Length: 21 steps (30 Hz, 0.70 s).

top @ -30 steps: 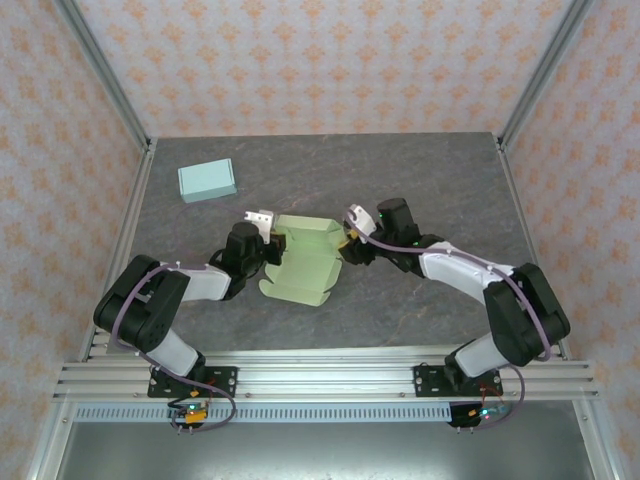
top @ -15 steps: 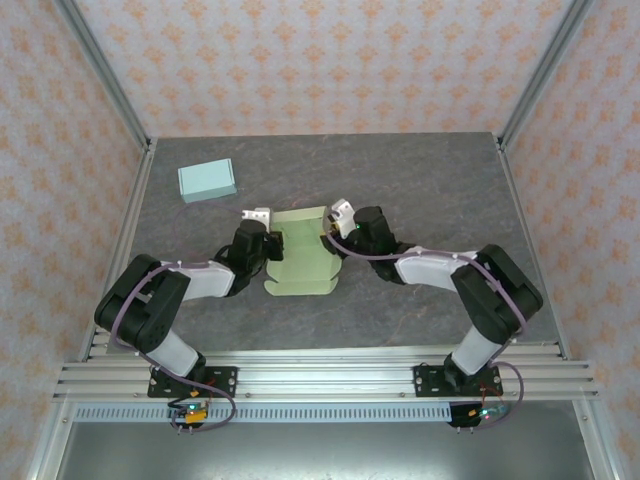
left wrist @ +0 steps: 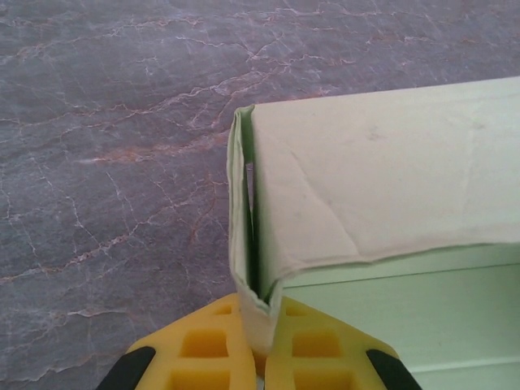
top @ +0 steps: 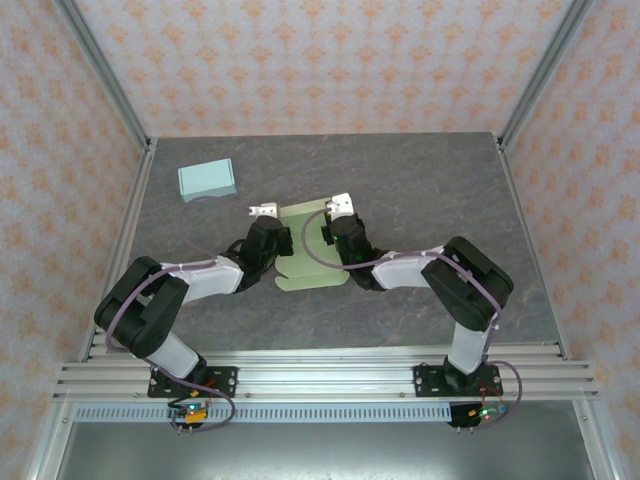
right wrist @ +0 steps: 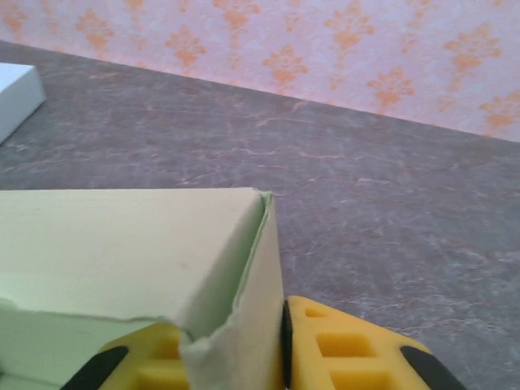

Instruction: Fold the paper box

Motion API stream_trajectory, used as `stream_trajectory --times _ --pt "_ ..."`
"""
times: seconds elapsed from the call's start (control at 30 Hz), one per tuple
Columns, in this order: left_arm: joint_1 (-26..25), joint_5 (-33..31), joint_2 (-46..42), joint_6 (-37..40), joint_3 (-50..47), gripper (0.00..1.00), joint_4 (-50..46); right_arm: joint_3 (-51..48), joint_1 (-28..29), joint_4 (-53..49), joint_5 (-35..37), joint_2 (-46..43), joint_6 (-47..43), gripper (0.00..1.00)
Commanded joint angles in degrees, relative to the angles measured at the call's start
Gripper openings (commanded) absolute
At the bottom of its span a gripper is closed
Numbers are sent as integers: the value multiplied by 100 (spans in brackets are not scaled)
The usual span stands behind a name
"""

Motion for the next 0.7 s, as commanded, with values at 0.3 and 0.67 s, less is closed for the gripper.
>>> stream_trajectory --times 0.3,0.67 --pt "-160 -552 -167 -386 266 0 -620 385 -8 109 1877 445 732 0" --pt "-164 -632 -124 -616 620 0 -1042 548 -8 -1500 1913 253 1932 8"
